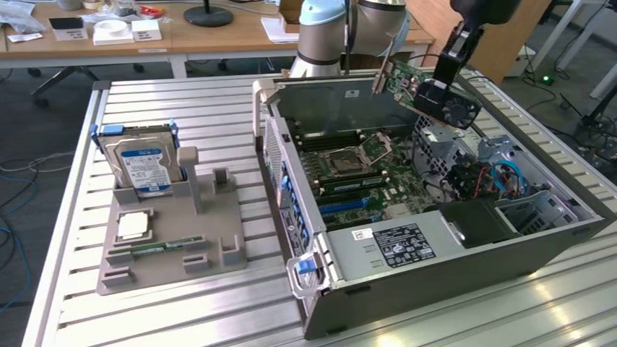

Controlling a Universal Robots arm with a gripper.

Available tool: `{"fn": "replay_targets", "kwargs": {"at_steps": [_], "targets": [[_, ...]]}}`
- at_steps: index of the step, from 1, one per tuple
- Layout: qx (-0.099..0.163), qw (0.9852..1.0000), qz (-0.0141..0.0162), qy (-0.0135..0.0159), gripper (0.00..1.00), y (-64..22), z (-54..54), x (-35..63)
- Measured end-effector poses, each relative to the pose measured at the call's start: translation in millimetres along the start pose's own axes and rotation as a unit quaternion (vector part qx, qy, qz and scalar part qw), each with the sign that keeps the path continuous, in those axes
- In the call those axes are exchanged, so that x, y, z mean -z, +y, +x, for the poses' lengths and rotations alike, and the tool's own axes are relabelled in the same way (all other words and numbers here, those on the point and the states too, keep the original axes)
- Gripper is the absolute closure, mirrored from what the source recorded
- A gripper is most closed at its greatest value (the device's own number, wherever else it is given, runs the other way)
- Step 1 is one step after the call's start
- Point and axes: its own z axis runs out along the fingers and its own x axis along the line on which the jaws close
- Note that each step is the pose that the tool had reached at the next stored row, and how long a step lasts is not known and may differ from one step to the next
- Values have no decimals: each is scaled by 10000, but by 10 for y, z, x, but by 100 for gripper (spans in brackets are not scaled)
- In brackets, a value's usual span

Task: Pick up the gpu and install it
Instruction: 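Insert the gpu into the slot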

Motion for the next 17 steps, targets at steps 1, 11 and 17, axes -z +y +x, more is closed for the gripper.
{"fn": "replay_targets", "kwargs": {"at_steps": [1, 11, 17], "targets": [[90, 10000, -2, 3, 74, 0, 0, -2], [994, 9950, -23, 33, 74, -1, 1, -28], [1537, 9881, -36, 50, 74, -1, 1, -44]]}}
